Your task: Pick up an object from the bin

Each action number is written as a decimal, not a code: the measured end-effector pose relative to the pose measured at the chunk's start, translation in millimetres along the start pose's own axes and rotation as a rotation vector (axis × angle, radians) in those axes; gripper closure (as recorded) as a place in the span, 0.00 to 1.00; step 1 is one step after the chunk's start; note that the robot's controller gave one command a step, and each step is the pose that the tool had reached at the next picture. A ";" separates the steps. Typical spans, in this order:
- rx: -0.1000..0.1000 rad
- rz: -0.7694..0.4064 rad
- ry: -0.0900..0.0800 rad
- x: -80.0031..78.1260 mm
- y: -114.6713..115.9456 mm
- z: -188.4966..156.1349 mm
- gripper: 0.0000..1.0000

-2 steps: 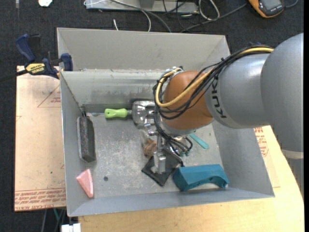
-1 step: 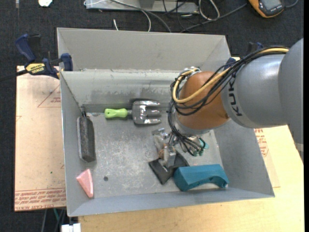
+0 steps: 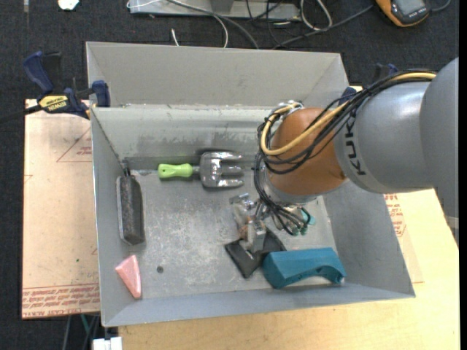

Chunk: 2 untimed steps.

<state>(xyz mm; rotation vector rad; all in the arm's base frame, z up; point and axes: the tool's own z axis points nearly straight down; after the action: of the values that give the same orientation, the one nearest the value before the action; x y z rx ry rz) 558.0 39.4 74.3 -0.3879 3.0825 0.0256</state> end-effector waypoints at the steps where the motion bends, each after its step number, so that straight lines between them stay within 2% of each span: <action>1: 0.000 0.007 0.012 2.5 2.1 -16.5 1.00; 2: 0.001 -0.022 0.003 2.2 -16.0 -48.5 1.00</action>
Offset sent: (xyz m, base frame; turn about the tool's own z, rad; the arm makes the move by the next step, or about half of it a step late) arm -0.0015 -0.0260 0.0397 -0.0367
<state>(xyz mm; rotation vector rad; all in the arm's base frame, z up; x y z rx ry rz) 558.2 22.3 122.5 -0.4216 3.0807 0.0223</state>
